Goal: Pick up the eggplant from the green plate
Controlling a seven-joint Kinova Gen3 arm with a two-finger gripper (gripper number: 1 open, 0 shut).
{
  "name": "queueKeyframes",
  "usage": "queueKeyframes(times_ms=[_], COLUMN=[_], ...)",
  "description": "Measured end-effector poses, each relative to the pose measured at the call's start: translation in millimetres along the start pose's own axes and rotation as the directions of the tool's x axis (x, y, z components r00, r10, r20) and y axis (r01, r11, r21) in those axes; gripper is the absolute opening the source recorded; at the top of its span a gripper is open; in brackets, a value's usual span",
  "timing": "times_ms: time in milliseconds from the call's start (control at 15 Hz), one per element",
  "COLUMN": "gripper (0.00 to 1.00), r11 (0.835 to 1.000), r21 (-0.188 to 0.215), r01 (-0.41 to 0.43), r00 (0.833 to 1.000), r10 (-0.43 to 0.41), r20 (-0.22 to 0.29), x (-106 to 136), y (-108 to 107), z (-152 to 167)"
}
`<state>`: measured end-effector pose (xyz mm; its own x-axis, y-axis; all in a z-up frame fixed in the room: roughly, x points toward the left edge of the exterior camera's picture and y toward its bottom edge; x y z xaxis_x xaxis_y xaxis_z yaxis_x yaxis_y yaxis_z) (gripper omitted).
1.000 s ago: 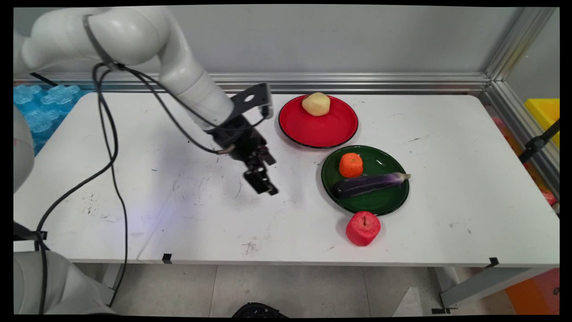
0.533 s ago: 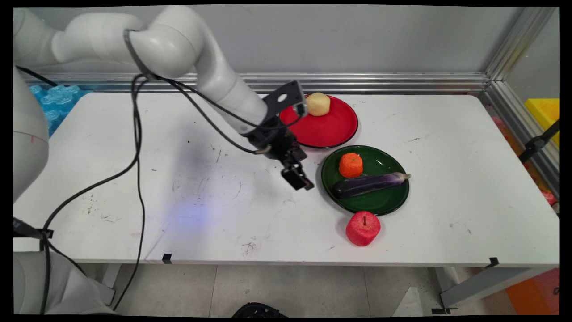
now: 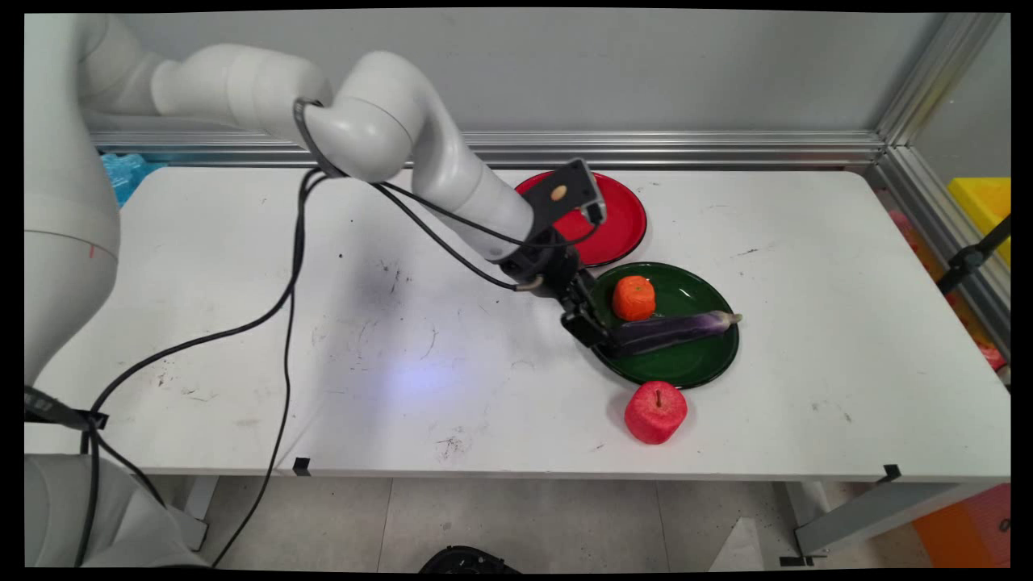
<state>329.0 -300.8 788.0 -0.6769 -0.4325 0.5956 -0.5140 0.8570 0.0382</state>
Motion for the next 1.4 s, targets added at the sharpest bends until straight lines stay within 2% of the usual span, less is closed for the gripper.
queueKeyframes(times_ms=[467,1133,1200,1400], gripper=[1.00,1.00,0.00,0.00], r11=[1.000,0.999,0.999,0.999], r21=[0.018,0.027,0.027,0.026], r01=[0.014,0.039,0.040,0.043], r00=[0.999,0.999,0.999,0.999], r10=[-0.013,-0.039,-0.040,-0.042], r20=[-0.030,-0.033,-0.033,-0.031], x=[5,2,2,1], y=[8,16,17,18], z=[36,62,63,67])
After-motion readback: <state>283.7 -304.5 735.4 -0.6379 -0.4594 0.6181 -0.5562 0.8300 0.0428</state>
